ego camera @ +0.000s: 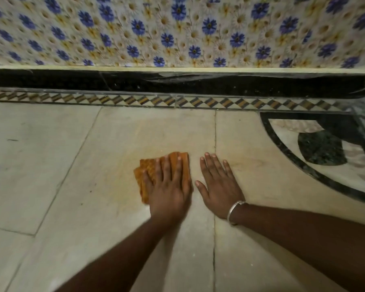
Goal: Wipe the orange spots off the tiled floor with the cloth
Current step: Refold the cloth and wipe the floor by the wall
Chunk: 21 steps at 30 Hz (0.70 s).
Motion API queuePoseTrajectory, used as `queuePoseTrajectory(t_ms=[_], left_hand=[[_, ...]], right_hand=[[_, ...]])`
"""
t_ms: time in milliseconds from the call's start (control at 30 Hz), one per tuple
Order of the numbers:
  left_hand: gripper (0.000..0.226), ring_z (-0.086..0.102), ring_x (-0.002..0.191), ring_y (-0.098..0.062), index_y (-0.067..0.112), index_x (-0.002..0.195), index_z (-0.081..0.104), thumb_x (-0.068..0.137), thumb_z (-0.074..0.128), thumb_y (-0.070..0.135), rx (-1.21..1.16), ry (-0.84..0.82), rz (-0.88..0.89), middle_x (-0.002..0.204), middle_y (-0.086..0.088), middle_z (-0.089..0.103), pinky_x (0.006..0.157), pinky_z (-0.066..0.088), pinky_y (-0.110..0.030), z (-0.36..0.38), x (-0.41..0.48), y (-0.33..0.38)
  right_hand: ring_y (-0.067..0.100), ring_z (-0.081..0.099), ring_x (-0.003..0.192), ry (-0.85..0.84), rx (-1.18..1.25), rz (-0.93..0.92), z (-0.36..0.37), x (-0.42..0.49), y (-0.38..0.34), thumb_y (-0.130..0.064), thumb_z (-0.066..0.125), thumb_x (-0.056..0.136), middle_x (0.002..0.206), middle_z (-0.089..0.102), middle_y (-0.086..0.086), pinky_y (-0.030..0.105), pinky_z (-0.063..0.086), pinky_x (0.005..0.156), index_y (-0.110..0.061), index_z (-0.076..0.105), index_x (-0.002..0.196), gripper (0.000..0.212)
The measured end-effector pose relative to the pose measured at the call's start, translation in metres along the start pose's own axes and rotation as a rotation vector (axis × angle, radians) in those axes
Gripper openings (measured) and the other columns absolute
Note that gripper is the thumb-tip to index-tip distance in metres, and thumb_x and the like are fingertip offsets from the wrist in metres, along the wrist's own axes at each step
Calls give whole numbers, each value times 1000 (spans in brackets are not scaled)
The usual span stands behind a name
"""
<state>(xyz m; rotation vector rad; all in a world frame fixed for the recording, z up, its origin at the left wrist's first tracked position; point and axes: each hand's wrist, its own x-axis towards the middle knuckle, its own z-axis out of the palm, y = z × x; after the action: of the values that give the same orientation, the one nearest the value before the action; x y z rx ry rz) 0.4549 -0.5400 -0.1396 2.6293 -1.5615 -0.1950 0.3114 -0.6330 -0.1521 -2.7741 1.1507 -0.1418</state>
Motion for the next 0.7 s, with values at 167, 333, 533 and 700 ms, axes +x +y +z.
queuePoseTrajectory(t_ms=[167,333,533,700], left_hand=[[73,-13,160,-26,37,164,-11,102,9,71,45,-10,62,174,-2,-13,125,-12,-60,-14,74,-32],[72,-7,161,-31,33,164,-11,104,13,65,-40,37,-221,175,-8,-5,125,-6,-63,-14,42,-53],[72,-12,160,-31,29,165,-8,103,5,62,-57,49,-109,173,-8,-10,124,-13,-62,5,-10,5],[76,-15,160,-27,36,162,-17,100,8,73,-4,0,22,172,-2,-19,125,-11,-60,-10,61,-30]], right_hand=[[22,1,155,-25,-3,-1,-2,0,-1,-51,22,102,168,6,8,47,6,125,-12,11,160,71],[23,-1,155,-31,4,10,-3,-2,0,-52,22,102,168,4,8,48,5,125,-12,9,160,72],[21,-9,155,-43,5,4,-5,-2,-2,-53,16,102,168,-4,7,48,3,125,-13,1,160,72],[21,-8,155,-54,-16,-1,-5,-2,-1,-53,17,102,168,-3,6,47,2,124,-14,3,160,71]])
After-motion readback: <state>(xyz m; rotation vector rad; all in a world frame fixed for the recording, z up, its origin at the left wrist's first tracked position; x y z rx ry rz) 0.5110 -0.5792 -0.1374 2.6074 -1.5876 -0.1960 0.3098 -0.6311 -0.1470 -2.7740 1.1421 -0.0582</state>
